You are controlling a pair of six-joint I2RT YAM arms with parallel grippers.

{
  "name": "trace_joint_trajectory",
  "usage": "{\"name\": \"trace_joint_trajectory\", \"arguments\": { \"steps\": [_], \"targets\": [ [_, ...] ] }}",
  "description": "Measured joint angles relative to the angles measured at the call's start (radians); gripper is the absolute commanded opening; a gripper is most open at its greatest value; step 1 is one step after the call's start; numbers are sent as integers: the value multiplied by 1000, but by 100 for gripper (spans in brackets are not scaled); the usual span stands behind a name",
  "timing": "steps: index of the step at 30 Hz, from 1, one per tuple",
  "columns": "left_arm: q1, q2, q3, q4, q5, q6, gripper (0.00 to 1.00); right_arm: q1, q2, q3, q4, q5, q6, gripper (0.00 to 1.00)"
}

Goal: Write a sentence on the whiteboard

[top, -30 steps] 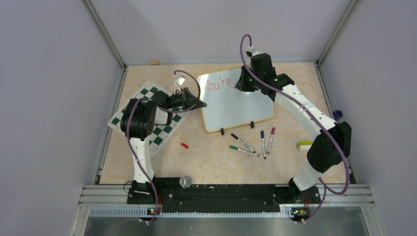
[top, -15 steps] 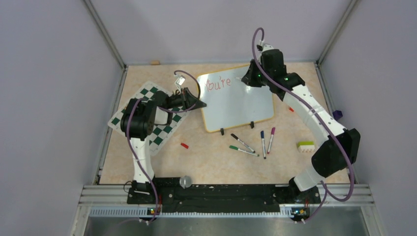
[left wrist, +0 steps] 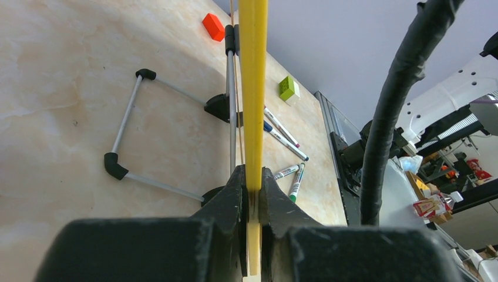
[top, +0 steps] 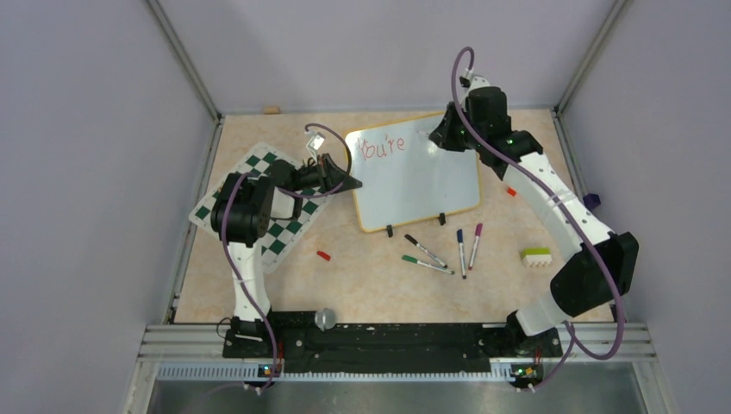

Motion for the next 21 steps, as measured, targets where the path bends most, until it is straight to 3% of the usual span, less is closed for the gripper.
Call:
{"name": "trace_joint_trajectory", "arguments": {
  "steps": [21],
  "targets": [
    [-3,-7,-3,0,13,-1,2,0,-29,-45,3,4,-69,0]
  ]
}}
